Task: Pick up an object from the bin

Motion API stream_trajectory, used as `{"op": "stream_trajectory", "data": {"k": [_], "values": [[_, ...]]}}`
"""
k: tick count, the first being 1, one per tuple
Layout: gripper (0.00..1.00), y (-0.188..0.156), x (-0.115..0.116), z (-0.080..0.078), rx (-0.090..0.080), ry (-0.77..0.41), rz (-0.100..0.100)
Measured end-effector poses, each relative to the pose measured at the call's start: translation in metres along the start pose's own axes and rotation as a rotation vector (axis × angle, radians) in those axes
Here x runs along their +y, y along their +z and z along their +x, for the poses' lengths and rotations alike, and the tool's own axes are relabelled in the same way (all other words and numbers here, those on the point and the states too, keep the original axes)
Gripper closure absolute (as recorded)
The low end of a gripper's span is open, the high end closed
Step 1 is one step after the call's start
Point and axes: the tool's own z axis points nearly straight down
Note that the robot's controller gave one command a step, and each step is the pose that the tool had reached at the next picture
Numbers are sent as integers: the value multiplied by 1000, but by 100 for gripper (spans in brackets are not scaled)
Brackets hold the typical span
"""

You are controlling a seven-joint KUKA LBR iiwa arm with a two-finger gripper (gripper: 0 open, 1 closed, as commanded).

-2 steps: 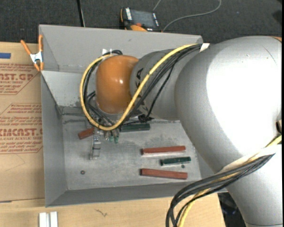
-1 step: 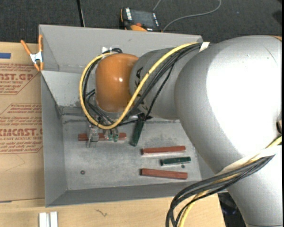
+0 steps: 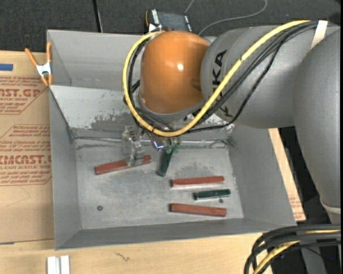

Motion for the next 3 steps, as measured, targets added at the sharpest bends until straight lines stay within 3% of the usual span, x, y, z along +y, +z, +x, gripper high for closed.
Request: {"op": "stream_trajectory", "data": {"k": [1, 2, 3], "values": [[100, 40, -78, 31, 11, 170, 3], [0, 39, -75, 29, 7, 166, 0], [0, 134, -39, 1, 13, 162, -2]]}}
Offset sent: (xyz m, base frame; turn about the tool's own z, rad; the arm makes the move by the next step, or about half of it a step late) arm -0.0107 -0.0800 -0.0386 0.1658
